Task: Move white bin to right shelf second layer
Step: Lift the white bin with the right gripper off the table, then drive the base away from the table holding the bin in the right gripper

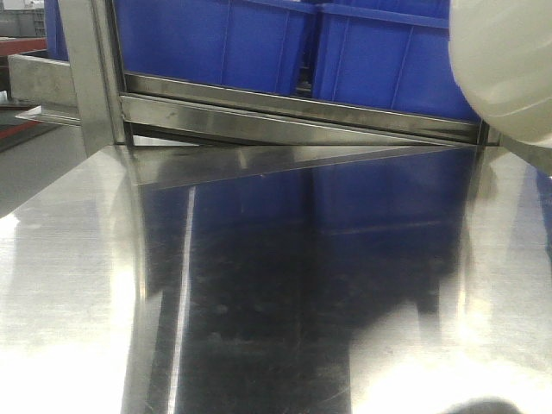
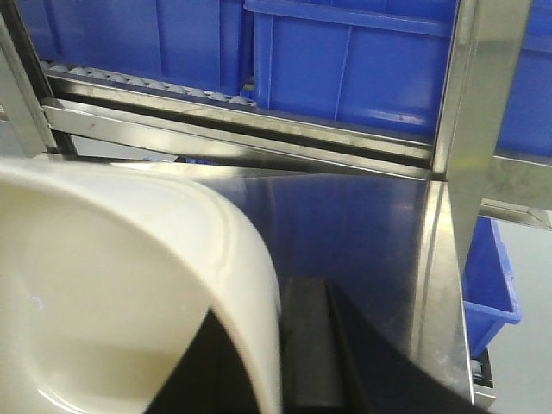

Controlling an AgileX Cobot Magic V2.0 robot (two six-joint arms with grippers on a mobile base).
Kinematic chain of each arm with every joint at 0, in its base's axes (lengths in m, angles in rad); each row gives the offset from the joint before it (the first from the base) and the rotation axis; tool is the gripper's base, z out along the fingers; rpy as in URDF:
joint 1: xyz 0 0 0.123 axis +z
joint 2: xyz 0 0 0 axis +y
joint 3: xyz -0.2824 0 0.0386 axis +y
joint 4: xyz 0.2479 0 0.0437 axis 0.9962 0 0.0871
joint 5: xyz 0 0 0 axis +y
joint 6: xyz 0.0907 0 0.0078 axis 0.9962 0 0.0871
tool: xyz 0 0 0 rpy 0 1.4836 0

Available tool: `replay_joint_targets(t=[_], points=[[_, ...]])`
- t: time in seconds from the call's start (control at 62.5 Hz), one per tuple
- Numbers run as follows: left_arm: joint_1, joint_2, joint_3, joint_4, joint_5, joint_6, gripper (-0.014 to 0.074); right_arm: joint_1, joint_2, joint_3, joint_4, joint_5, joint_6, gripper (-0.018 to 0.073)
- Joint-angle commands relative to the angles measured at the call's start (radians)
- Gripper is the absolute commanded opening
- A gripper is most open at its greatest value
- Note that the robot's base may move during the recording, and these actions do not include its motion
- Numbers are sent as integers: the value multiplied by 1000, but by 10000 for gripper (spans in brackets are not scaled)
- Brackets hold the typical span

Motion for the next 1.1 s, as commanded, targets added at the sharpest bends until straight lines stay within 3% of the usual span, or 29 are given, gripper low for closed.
replay_joint_targets(t=[0.0,1.088], points=[[-4,-14,37,-5,-84,-4,85,-5,-2,-31,2,-103,-7,56],[-4,-14,37,-5,-84,-4,85,-5,-2,-31,2,-103,-7,56]])
